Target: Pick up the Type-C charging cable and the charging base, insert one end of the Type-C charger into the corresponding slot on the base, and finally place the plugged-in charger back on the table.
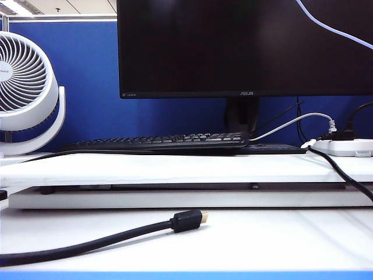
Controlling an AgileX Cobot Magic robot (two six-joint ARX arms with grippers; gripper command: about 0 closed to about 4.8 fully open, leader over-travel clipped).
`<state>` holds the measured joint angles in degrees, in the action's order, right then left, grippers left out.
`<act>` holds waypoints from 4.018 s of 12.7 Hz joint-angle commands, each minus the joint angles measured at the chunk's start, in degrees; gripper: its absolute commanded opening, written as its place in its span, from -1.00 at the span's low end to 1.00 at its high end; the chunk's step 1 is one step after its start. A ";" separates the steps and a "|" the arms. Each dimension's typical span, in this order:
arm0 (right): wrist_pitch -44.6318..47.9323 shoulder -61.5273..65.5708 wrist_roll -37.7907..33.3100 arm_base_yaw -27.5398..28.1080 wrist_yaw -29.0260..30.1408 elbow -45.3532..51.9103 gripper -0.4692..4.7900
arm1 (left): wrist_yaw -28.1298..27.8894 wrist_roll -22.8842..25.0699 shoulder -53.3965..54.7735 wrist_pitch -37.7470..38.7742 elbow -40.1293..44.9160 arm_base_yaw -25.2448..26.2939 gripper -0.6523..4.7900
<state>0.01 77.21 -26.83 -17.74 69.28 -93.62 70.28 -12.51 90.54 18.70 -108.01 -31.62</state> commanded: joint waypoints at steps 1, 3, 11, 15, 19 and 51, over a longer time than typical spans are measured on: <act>-5.09 -0.11 1.55 -0.22 1.36 0.13 -0.83 | -0.94 3.96 -0.59 -3.34 -0.50 -0.02 -0.78; -17.57 -0.90 14.10 -0.22 1.25 0.11 -0.83 | -2.19 4.17 -0.59 -3.69 -0.52 -0.02 -0.78; -20.00 -1.16 15.26 -0.26 -2.47 0.11 -0.83 | -5.99 4.59 -0.59 -8.55 -0.52 -0.04 -0.78; -15.69 -2.69 13.90 1.31 -4.70 -1.03 -0.34 | -1.66 4.61 -0.59 -7.04 -0.50 -0.04 -0.78; -7.28 -3.32 7.04 3.10 -5.05 -1.01 -0.24 | 0.46 6.64 -0.59 -2.23 -0.50 -0.09 -0.78; -21.24 -2.73 16.33 -4.13 -1.44 -0.98 -0.61 | -0.98 5.01 -0.59 -7.43 -0.52 -1.25 -0.78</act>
<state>-15.53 74.15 -10.59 -20.93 63.83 -95.50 71.96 -7.31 90.70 17.82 -107.55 -32.71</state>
